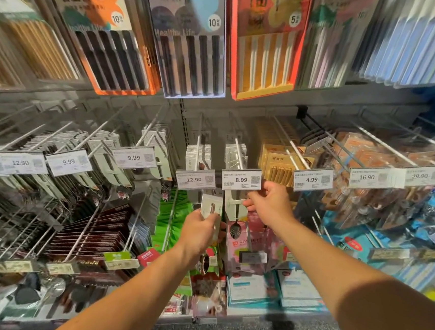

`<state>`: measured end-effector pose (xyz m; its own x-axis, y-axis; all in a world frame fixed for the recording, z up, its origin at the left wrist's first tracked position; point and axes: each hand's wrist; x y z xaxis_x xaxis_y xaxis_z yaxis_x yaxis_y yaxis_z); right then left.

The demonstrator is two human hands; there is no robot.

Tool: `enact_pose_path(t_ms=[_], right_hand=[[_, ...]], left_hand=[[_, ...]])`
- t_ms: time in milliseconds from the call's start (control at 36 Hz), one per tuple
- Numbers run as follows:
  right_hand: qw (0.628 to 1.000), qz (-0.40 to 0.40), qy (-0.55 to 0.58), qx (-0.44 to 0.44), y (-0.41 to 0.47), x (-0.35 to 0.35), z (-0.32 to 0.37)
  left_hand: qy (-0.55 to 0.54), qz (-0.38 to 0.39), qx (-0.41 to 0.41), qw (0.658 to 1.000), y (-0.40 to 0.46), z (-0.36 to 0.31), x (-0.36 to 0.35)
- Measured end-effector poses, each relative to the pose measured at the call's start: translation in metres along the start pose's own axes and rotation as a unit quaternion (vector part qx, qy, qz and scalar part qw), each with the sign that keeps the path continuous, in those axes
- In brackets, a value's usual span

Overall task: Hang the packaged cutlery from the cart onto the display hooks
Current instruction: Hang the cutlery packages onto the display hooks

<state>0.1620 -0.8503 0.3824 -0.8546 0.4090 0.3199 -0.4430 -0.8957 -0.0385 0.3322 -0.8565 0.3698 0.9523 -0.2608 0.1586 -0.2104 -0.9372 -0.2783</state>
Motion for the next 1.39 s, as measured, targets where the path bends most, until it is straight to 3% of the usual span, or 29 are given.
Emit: enact_pose_path(t_ms=[306, 583, 889, 1389], right_hand=[[0.999, -0.029, 0.019, 0.020, -0.004, 0.002, -0.005], [0.999, -0.023, 0.020, -0.019, -0.005, -0.004, -0.013], [1.000, 0.005, -0.006, 0.012, -0.005, 0.000, -0.002], [0.998, -0.058, -0.010, 0.001, 0.023, -0.012, 0.000]], left_hand=[[0.000, -0.001, -0.014, 1.000, -0.006, 0.002, 0.002], [-0.008, -0.002, -0.008, 1.000, -0.010, 0.000, 0.001], [-0.009, 0.001, -0.017, 1.000, -0.009, 0.001, 0.000], [-0.019, -0.001, -0.008, 1.000, 0.000, 0.011, 0.001]])
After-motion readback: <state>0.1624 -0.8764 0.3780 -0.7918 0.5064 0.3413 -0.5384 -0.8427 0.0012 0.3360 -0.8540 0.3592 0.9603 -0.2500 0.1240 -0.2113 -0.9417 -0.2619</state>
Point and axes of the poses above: each hand's wrist, its own y-axis towards the middle knuckle, its own x-axis out of the back of the hand, z = x × y, and after that the axes turned 2 degrees about -x, right-handed
